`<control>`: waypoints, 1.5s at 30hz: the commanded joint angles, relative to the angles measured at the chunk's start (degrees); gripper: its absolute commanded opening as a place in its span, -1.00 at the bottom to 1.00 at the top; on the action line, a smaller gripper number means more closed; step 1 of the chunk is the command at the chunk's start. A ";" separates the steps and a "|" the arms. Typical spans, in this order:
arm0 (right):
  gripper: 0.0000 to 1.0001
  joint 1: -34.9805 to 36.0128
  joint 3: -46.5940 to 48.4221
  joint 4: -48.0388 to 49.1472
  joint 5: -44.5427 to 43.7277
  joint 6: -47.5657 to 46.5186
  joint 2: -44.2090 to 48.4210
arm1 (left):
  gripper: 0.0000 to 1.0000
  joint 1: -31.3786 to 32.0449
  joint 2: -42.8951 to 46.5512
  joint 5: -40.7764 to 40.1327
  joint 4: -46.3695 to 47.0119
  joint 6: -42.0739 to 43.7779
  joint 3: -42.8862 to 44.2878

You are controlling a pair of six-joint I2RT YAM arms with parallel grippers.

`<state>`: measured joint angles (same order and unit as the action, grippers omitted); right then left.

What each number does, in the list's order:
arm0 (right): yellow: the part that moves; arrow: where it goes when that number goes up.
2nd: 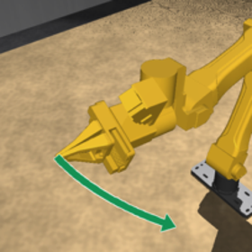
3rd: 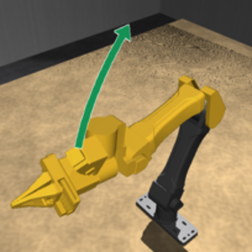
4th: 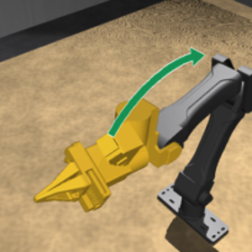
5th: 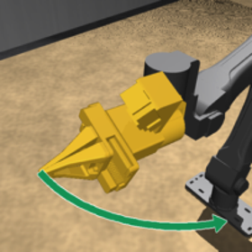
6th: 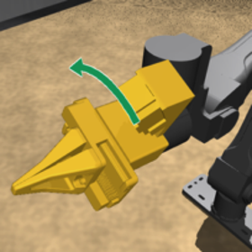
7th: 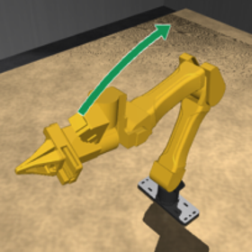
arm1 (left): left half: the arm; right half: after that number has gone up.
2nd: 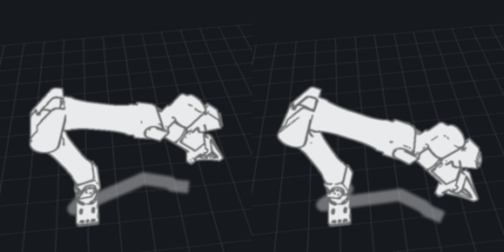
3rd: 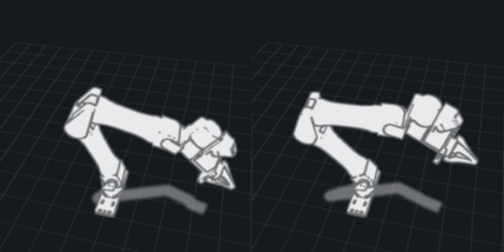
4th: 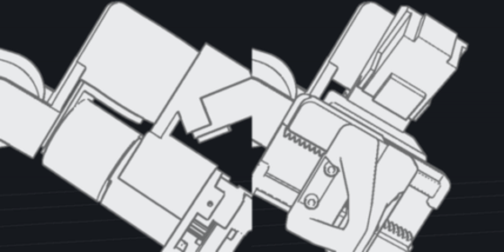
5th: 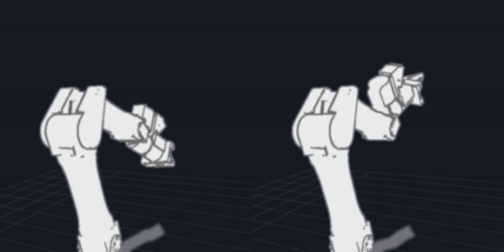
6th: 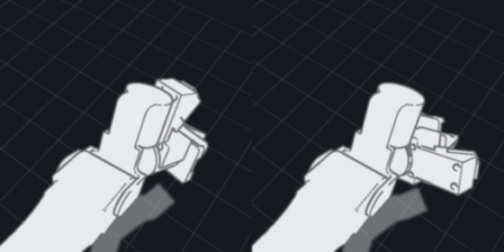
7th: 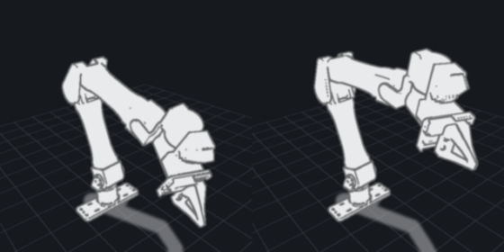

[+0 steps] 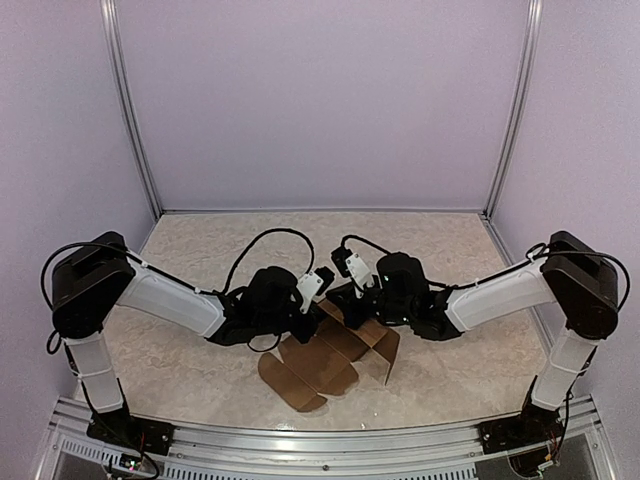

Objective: Fold the paper box

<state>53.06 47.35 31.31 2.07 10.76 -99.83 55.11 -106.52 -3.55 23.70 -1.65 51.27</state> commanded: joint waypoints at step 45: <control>-1.00 0.74 -0.38 -2.61 -2.89 2.05 -0.46 | -0.25 -3.37 -11.64 6.00 42.86 -6.80 -9.92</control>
<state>53.45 47.42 32.86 -0.30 12.97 -100.90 52.07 -116.66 -0.40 66.37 -8.16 38.96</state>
